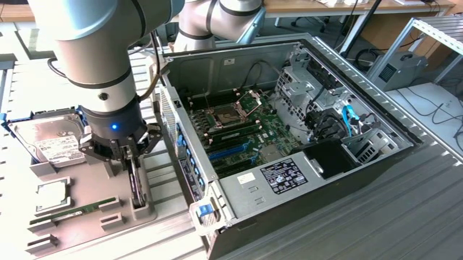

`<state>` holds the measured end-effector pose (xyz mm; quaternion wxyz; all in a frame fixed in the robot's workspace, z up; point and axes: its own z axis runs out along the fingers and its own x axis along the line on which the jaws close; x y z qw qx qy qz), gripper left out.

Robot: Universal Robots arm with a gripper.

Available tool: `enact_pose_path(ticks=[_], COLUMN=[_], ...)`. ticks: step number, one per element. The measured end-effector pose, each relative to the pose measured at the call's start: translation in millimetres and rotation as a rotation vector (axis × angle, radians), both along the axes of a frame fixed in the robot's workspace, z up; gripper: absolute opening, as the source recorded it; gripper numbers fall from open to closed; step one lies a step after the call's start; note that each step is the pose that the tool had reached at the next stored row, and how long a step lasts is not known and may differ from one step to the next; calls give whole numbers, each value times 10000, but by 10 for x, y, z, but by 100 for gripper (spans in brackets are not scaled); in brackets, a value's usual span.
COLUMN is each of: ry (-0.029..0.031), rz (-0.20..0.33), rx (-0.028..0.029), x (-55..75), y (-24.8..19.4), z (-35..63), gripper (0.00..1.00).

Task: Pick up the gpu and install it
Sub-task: 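Pick up the gpu and move the gpu toward the slot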

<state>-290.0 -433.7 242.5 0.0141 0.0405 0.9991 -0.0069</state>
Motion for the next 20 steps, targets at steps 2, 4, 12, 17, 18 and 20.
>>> enact_pose_path(ticks=[2, 4, 12, 17, 18, 20], ry=[0, 0, -1, 0, -1, 0], rz=[0, 0, 1, 0, 0, 0], rx=[0, 0, -4, -9, -9, -10], x=[0, 0, 1, 0, 0, 0], y=[0, 0, 0, 0, 0, 0], z=[0, 0, 1, 14, 15, 24], gripper=[27, 27, 27, 27, 27, 27])
